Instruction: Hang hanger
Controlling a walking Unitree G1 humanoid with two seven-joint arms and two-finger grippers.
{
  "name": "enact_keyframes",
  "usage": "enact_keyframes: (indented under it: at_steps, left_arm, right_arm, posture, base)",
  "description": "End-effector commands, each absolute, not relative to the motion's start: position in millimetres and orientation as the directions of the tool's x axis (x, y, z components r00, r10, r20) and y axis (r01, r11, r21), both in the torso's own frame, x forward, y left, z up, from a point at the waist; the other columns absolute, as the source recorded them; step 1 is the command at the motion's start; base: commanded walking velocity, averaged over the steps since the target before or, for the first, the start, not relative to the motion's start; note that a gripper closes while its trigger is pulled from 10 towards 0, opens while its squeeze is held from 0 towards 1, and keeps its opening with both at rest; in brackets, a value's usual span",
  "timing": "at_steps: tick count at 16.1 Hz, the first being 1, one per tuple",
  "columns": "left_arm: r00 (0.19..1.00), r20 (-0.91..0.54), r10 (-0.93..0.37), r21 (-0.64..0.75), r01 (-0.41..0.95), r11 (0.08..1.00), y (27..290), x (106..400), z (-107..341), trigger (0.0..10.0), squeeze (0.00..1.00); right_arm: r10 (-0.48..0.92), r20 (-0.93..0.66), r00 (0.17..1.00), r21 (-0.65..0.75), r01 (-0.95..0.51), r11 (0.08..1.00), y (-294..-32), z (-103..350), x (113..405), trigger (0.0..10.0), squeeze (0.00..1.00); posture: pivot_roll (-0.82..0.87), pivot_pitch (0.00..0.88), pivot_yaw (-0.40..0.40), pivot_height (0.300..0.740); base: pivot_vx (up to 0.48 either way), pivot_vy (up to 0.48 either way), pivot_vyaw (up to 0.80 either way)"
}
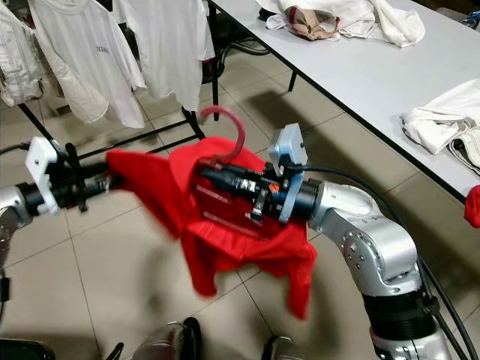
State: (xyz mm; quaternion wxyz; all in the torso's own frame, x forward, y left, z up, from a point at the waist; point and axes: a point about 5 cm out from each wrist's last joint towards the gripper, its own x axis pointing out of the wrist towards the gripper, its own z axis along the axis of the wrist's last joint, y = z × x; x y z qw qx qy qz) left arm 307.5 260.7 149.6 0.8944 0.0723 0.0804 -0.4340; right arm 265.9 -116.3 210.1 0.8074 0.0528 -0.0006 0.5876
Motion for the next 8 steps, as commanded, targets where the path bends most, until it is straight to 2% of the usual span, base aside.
enact_keyframes:
  at_steps: [1, 2, 3, 8]
  left_arm:
    - [0.555, -0.254, -0.792, 0.028, 0.823, 0.568, 260.2, 302.2, 141.4, 10.0, 0.00]
    - [0.563, -0.252, -0.787, 0.030, 0.818, 0.575, 262.1, 303.0, 141.1, 3.0, 0.00]
    - [0.565, -0.250, -0.786, 0.029, 0.816, 0.578, 263.4, 303.1, 141.1, 0.0, 0.00]
    - [0.542, -0.228, -0.809, 0.017, 0.833, 0.553, 264.6, 302.7, 142.1, 0.0, 0.00]
  right_arm:
    - [0.961, 0.088, 0.262, 0.060, -0.964, 0.258, -114.3, 217.7, 260.3, 0.0, 0.00]
    - [0.962, 0.088, 0.260, 0.060, -0.965, 0.255, -114.8, 217.6, 260.1, 0.0, 0.00]
    - [0.962, 0.088, 0.259, 0.060, -0.965, 0.255, -115.0, 217.6, 260.0, 0.0, 0.00]
    - [0.963, 0.090, 0.254, 0.059, -0.967, 0.249, -116.0, 218.0, 259.5, 0.0, 0.00]
  posture:
    - [-0.08, 0.130, 0.058, 0.740]
    - [-0.08, 0.129, 0.059, 0.740]
    - [-0.08, 0.127, 0.059, 0.740]
    - [-0.09, 0.119, 0.058, 0.740]
  base:
    - [0.000, 0.000, 0.00]
    - [0.000, 0.000, 0.00]
    - [0.000, 0.000, 0.00]
    - [0.000, 0.000, 0.00]
